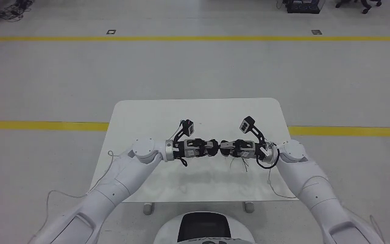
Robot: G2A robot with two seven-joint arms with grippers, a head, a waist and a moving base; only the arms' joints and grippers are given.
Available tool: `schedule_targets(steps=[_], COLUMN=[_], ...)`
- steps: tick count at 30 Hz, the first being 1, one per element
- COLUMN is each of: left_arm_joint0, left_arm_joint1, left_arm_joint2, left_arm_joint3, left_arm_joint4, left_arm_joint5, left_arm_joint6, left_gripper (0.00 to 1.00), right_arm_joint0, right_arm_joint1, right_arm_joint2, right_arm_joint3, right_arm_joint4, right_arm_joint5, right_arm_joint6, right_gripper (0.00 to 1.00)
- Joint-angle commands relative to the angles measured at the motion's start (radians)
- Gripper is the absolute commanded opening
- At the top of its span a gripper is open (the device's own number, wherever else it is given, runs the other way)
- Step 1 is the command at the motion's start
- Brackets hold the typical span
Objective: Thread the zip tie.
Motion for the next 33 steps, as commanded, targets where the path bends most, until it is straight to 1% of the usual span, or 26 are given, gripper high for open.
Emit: schedule_targets(steps=[1, 3, 4, 5, 11, 15, 17, 18, 19, 25, 26, 28, 29, 31, 32, 33], left_arm_joint0=[0.0, 0.0, -0.001, -0.001, -0.005, -0.003, -0.002, -0.006, -0.008, -0.008, -0.007, -0.004, 0.001, 0.005, 0.007, 0.009], left_arm_joint1=[0.0, -0.001, -0.001, -0.001, 0.0, 0.001, 0.002, 0.004, 0.005, 0.005, 0.005, 0.007, 0.008, 0.012, 0.015, 0.018], left_arm_joint2=[0.0, 0.001, 0.001, 0.001, 0.003, 0.0, -0.003, -0.008, -0.014, -0.014, -0.014, -0.013, -0.014, -0.025, -0.031, -0.04], left_arm_joint3=[0.001, 0.001, 0.002, 0.002, 0.007, 0.009, 0.01, 0.012, 0.007, 0.007, 0.007, 0.013, 0.012, 0.018, 0.021, 0.022], left_arm_joint4=[0.0, 0.001, 0.001, 0.001, 0.027, 0.042, 0.051, 0.069, 0.104, 0.104, 0.107, 0.156, 0.159, 0.153, 0.154, 0.154], left_arm_joint5=[0.0, 0.0, -0.001, -0.001, -0.009, -0.036, -0.064, -0.092, -0.131, -0.131, -0.13, -0.12, -0.115, -0.12, -0.124, -0.127], left_arm_joint6=[0.0, -0.001, -0.001, -0.001, 0.003, 0.006, 0.001, 0.009, 0.035, 0.035, 0.041, 0.091, 0.102, 0.095, 0.092, 0.088], left_gripper=[0.0, 0.0, 0.0, 0.0, 0.0, 0.0, 0.0, 0.0, 0.0, 0.0, 0.0, 0.0, 0.0, 0.0, 0.0, 0.0], right_arm_joint0=[0.0, -0.001, -0.001, -0.002, -0.008, -0.017, -0.024, -0.024, -0.024, -0.024, -0.024, -0.024, -0.025, -0.028, -0.035, -0.042], right_arm_joint1=[0.0, 0.0, 0.0, 0.0, 0.003, 0.009, 0.013, 0.013, 0.013, 0.013, 0.013, 0.013, 0.015, 0.023, 0.029, 0.037], right_arm_joint2=[0.0, 0.0, 0.0, 0.001, 0.019, 0.041, 0.056, 0.056, 0.056, 0.056, 0.056, 0.056, 0.059, 0.072, 0.083, 0.098], right_arm_joint3=[0.0, 0.0, 0.0, 0.001, 0.006, 0.001, -0.005, -0.005, -0.005, -0.005, -0.005, -0.005, -0.012, -0.038, -0.054, -0.077], right_arm_joint4=[0.001, 0.0, 0.0, 0.002, 0.015, 0.009, 0.007, 0.007, 0.007, 0.007, 0.007, 0.007, -0.021, -0.106, -0.139, -0.195], right_arm_joint5=[0.0, -0.001, -0.001, -0.001, -0.001, -0.012, -0.019, -0.019, -0.019, -0.019, -0.019, -0.019, -0.023, -0.025, -0.021, -0.011], right_arm_joint6=[-0.001, 0.0, 0.0, 0.0, -0.011, -0.03, -0.04, -0.04, -0.04, -0.04, -0.04, -0.04, -0.072, -0.126, -0.147, -0.177], right_gripper=[0.0, 0.0, 0.03, 1.0, 1.0, 1.0, 1.0, 1.0, 1.0, 1.0, 1.0, 1.0, 1.0, 1.0, 1.0, 1.0])
